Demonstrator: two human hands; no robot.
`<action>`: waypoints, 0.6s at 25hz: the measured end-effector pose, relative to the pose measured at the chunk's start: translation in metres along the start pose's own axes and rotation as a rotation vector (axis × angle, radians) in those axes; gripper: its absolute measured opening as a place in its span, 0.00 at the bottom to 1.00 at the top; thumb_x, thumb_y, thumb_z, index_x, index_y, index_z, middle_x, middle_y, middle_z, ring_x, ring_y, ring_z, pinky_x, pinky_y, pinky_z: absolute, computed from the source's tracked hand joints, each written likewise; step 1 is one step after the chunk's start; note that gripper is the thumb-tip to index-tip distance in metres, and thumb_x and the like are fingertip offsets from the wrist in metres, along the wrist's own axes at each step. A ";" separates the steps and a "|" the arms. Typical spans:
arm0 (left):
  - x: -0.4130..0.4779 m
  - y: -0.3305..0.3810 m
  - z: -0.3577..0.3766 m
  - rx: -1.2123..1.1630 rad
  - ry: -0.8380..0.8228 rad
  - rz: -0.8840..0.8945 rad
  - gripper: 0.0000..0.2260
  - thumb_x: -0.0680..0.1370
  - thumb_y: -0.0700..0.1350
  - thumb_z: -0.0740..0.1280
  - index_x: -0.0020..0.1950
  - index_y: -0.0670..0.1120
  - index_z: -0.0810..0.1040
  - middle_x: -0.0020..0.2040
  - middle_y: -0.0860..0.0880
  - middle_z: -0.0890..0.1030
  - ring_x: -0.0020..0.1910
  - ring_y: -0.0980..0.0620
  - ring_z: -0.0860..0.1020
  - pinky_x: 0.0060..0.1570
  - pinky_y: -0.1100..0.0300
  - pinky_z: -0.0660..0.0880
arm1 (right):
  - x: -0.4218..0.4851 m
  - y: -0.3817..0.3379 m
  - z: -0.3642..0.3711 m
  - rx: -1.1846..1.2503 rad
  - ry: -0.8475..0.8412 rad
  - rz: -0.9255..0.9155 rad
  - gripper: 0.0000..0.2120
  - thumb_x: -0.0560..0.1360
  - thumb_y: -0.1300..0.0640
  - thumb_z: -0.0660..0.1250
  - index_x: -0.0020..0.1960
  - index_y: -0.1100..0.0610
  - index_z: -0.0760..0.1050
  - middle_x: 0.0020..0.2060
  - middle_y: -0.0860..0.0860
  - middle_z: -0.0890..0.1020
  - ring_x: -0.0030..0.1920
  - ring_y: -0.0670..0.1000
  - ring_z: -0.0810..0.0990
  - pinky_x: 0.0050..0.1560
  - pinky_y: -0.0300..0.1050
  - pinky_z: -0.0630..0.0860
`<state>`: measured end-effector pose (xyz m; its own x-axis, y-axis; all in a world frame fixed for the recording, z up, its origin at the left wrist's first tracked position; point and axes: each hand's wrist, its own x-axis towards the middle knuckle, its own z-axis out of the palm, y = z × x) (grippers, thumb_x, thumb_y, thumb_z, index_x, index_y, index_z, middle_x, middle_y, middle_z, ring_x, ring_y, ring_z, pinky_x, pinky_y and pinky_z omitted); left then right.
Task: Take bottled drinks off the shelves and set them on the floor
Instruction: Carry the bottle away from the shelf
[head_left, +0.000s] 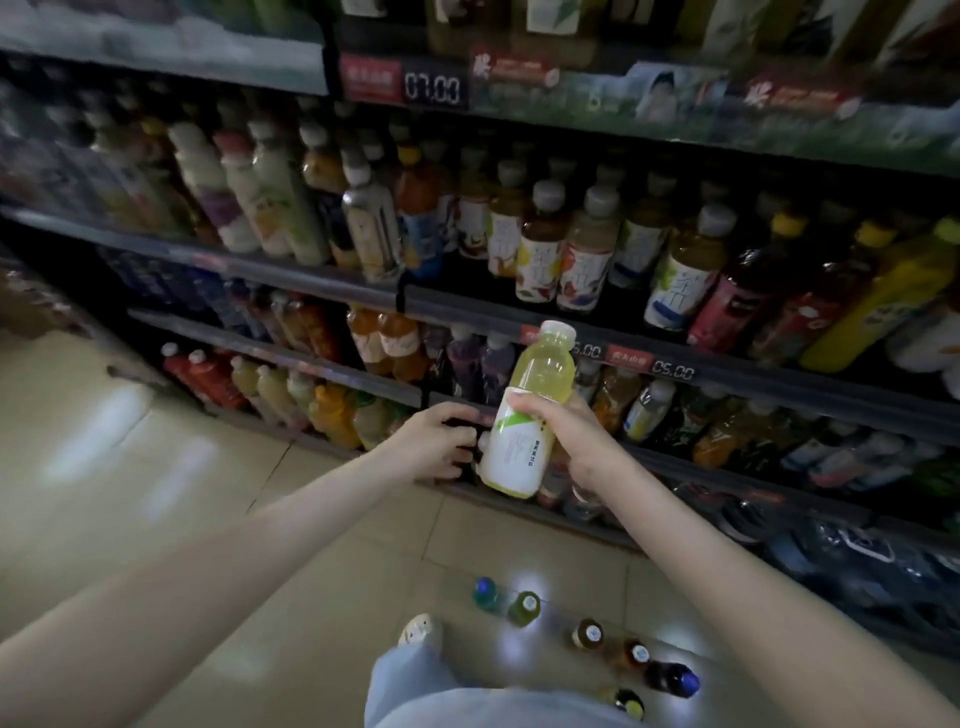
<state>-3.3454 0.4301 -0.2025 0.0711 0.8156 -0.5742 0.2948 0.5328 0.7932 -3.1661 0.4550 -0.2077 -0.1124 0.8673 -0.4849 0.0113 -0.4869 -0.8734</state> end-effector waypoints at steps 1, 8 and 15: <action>0.009 0.007 -0.008 0.046 -0.019 0.034 0.12 0.78 0.44 0.65 0.62 0.51 0.74 0.50 0.50 0.79 0.50 0.51 0.80 0.53 0.53 0.78 | 0.003 -0.007 0.004 0.022 0.041 -0.028 0.09 0.72 0.55 0.72 0.51 0.52 0.77 0.46 0.51 0.84 0.45 0.51 0.83 0.48 0.47 0.77; 0.049 0.044 -0.053 0.425 -0.169 0.344 0.15 0.78 0.45 0.62 0.65 0.55 0.71 0.47 0.52 0.80 0.48 0.53 0.80 0.52 0.53 0.78 | 0.017 -0.028 0.020 0.156 0.322 -0.213 0.19 0.71 0.60 0.74 0.60 0.53 0.74 0.51 0.51 0.82 0.51 0.51 0.81 0.45 0.43 0.73; 0.054 0.069 -0.029 0.513 -0.330 0.496 0.17 0.78 0.45 0.63 0.66 0.57 0.70 0.49 0.52 0.81 0.48 0.52 0.79 0.50 0.58 0.76 | 0.009 -0.034 0.007 0.167 0.492 -0.264 0.29 0.66 0.56 0.79 0.63 0.50 0.70 0.53 0.48 0.81 0.54 0.49 0.81 0.52 0.47 0.77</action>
<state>-3.3488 0.5171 -0.1731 0.5651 0.7791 -0.2714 0.5517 -0.1123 0.8264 -3.1745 0.4789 -0.1821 0.3854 0.8882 -0.2502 -0.1155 -0.2225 -0.9681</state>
